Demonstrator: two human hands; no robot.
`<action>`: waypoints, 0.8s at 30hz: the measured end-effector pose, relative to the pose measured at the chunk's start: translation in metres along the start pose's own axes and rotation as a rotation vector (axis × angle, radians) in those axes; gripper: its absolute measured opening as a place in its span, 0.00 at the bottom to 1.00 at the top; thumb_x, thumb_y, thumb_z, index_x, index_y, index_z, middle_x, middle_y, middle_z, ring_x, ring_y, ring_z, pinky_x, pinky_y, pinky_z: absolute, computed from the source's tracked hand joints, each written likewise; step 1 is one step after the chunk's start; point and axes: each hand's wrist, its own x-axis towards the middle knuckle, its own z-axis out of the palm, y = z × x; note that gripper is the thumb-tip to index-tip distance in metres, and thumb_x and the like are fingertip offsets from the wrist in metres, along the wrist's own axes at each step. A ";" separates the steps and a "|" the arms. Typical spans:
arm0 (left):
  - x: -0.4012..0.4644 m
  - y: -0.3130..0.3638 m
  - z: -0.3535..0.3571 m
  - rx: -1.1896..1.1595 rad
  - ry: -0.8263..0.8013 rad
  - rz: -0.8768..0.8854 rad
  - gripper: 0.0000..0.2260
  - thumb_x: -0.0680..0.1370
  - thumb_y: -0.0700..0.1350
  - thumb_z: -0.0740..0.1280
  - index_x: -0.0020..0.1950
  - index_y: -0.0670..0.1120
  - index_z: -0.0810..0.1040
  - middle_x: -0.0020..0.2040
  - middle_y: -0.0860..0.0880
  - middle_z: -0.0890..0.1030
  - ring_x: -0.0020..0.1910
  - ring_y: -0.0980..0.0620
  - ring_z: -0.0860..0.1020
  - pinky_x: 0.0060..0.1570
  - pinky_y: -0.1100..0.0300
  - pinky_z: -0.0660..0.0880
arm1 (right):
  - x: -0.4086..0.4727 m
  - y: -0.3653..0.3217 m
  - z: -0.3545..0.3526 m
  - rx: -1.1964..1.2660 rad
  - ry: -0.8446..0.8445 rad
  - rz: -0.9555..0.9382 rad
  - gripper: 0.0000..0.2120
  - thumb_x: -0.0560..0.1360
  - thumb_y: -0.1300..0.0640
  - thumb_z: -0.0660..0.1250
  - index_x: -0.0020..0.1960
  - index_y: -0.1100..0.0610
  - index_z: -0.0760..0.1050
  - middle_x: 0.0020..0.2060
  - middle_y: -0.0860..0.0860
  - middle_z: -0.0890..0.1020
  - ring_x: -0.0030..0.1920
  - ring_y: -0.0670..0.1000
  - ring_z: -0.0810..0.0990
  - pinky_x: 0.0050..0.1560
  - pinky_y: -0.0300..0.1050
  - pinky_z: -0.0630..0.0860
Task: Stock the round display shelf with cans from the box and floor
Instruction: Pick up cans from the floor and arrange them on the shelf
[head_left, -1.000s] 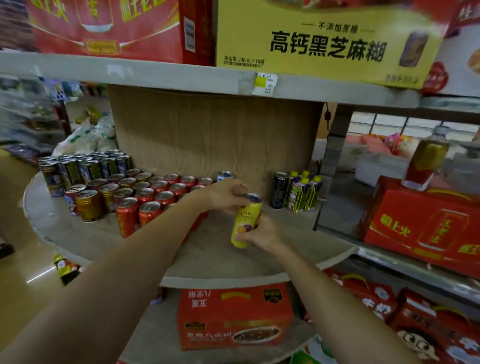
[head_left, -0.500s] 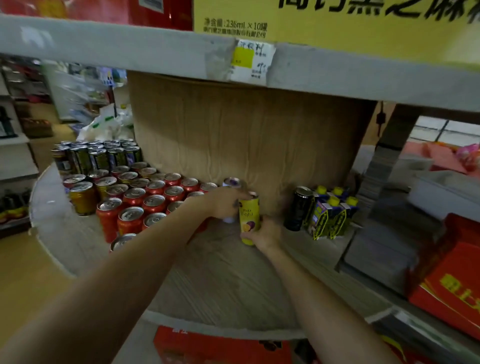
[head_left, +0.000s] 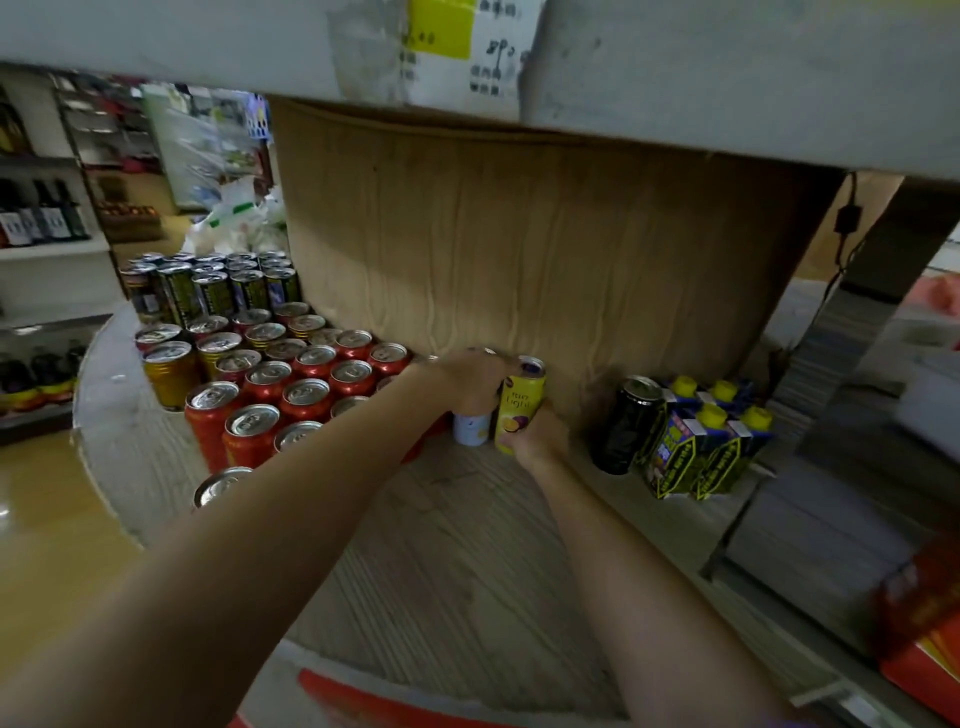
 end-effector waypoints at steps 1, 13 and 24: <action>-0.002 0.000 0.000 0.005 -0.013 -0.008 0.28 0.75 0.42 0.63 0.73 0.58 0.62 0.70 0.42 0.71 0.68 0.40 0.71 0.65 0.45 0.71 | 0.000 -0.002 0.000 0.006 -0.006 0.014 0.30 0.64 0.55 0.79 0.61 0.59 0.71 0.59 0.59 0.77 0.56 0.59 0.78 0.50 0.49 0.75; -0.033 -0.028 0.009 -0.277 0.185 0.084 0.21 0.75 0.34 0.65 0.68 0.39 0.73 0.65 0.41 0.76 0.66 0.43 0.73 0.65 0.55 0.68 | -0.041 -0.004 0.008 -0.010 0.063 -0.033 0.12 0.72 0.50 0.68 0.53 0.54 0.76 0.55 0.56 0.80 0.57 0.59 0.79 0.54 0.48 0.76; -0.119 -0.061 0.049 -0.390 -0.291 -0.008 0.12 0.78 0.33 0.61 0.59 0.34 0.78 0.51 0.35 0.82 0.48 0.38 0.81 0.37 0.59 0.76 | -0.150 -0.021 0.008 0.081 -0.408 0.135 0.06 0.77 0.64 0.68 0.46 0.58 0.70 0.35 0.55 0.77 0.24 0.45 0.78 0.23 0.38 0.74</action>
